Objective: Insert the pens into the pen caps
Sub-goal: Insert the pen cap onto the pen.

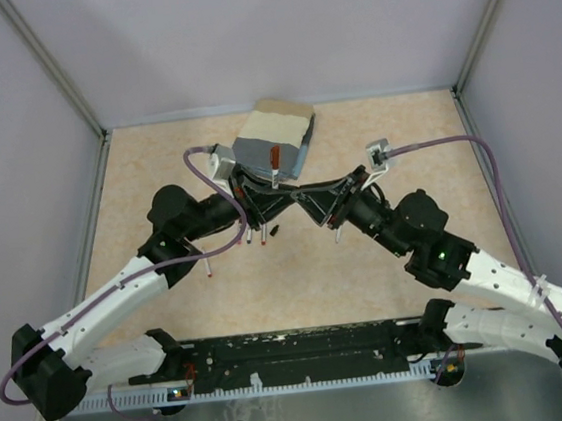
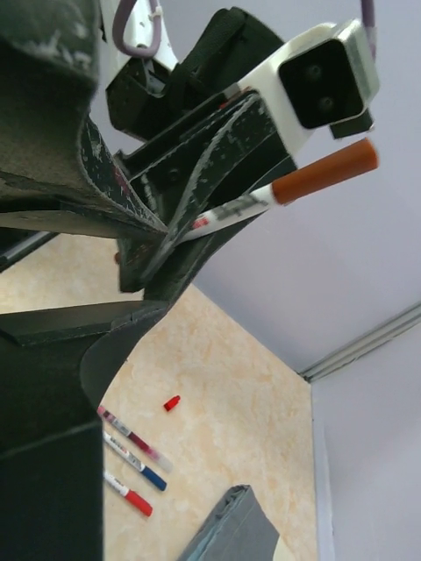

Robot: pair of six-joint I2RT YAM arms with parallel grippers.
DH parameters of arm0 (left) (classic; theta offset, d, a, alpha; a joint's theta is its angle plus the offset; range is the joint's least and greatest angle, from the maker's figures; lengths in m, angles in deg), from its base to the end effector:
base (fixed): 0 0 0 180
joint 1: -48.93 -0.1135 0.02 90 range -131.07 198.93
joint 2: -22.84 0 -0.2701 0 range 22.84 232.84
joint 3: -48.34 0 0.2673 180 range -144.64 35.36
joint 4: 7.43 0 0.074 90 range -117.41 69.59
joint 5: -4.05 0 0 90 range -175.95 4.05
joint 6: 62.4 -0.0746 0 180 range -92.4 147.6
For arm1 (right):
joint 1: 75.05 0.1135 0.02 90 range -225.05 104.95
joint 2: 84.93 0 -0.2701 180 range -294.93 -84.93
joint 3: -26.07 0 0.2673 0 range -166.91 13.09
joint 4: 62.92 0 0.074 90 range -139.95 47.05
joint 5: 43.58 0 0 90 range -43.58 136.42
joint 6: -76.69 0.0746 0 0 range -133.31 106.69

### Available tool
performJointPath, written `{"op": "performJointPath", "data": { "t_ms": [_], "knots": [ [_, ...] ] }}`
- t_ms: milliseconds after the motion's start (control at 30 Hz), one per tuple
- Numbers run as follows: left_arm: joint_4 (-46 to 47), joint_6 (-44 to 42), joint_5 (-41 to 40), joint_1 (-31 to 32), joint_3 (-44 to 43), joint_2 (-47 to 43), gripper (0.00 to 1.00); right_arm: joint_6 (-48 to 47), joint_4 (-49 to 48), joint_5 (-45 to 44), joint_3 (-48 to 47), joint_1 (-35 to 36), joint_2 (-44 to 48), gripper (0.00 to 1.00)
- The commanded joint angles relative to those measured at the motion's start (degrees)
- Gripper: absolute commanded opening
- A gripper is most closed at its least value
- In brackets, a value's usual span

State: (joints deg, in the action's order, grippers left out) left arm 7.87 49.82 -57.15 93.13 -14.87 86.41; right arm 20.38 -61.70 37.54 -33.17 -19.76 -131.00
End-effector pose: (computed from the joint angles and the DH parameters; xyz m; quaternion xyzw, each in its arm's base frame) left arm 0.1913 -0.2361 0.3896 0.3061 0.5416 -0.5475 0.5597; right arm 0.1446 0.1886 0.3995 -0.0586 0.6279 0.5080 0.5867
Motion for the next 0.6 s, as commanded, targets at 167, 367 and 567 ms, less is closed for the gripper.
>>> {"op": "performJointPath", "data": {
  "t_ms": [167, 367, 567],
  "knots": [
    [5.21, -0.43, 3.13, -0.03, -2.12, -0.64, 0.00, -8.06, 4.74, -1.72, -2.87, 0.16, 4.30, 0.40],
    [4.75, 0.13, 5.17, -0.08, -1.90, 0.21, 0.00, -12.90, 5.90, -1.70, -10.58, 0.02, 2.84, 0.44],
    [3.34, 0.70, 8.70, 0.00, -2.47, 1.78, 0.00, -15.35, 8.23, -0.30, -17.77, 0.01, -1.98, 0.47]
  ]
}}
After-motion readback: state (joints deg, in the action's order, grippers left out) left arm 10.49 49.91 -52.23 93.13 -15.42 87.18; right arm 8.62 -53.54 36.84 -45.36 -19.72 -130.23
